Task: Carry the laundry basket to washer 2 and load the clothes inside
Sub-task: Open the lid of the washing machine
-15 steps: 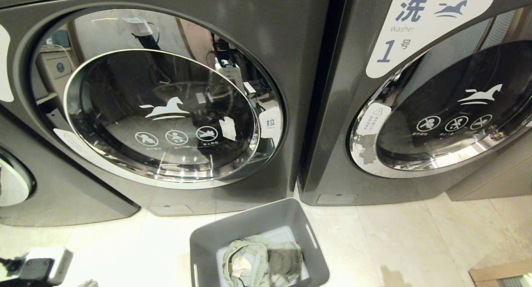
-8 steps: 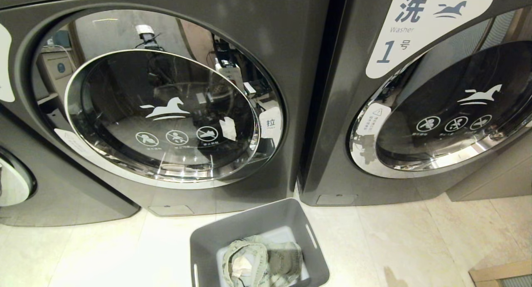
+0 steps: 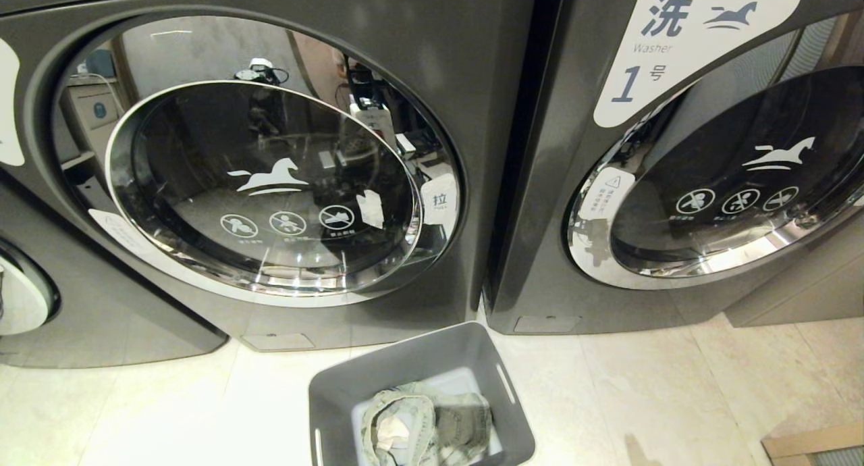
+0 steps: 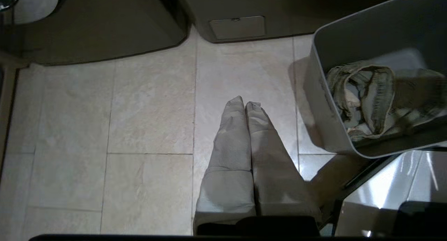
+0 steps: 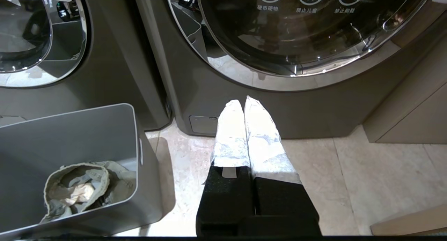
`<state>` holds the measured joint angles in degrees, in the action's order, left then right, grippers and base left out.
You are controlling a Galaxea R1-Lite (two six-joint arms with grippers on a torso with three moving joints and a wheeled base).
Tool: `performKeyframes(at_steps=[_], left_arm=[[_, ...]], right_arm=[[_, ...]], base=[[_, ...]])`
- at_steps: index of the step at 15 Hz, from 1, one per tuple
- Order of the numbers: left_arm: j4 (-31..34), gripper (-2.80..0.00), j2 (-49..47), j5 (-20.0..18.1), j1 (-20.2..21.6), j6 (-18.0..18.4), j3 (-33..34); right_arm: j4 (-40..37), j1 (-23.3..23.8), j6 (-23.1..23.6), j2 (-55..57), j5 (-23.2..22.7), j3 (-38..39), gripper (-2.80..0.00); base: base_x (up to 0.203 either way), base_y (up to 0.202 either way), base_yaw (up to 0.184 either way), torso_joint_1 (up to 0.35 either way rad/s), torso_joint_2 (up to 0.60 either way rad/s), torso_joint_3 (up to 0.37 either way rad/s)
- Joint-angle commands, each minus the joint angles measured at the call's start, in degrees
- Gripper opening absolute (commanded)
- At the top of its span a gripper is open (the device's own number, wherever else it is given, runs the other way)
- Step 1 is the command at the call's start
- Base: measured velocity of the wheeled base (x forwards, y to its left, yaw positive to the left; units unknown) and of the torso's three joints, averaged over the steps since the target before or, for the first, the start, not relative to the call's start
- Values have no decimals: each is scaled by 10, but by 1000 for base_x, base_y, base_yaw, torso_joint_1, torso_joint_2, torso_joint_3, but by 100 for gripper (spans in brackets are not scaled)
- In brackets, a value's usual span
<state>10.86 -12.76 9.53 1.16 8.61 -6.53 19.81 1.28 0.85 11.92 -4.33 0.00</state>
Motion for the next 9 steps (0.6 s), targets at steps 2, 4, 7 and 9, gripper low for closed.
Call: performKeyframes(at_steps=[2, 4, 7, 9], left_arm=[[6, -280, 50, -35, -3, 4, 1], [20, -280, 110, -80, -5, 10, -1], [35, -280, 128, -124, -7, 6, 8], [35, -280, 128, -124, -7, 7, 8]], right_arm=[[4, -1, -2, 0, 0, 23, -280], [13, -1, 4, -5, 0, 23, -280], [-9, -13, 4, -72, -1, 23, -280], [-11, -15, 8, -120, 0, 23, -280]], base=[[0, 0, 0, 0, 0, 0], [0, 0, 0, 0, 0, 0], [0, 0, 0, 0, 0, 0], [0, 0, 0, 0, 0, 0]])
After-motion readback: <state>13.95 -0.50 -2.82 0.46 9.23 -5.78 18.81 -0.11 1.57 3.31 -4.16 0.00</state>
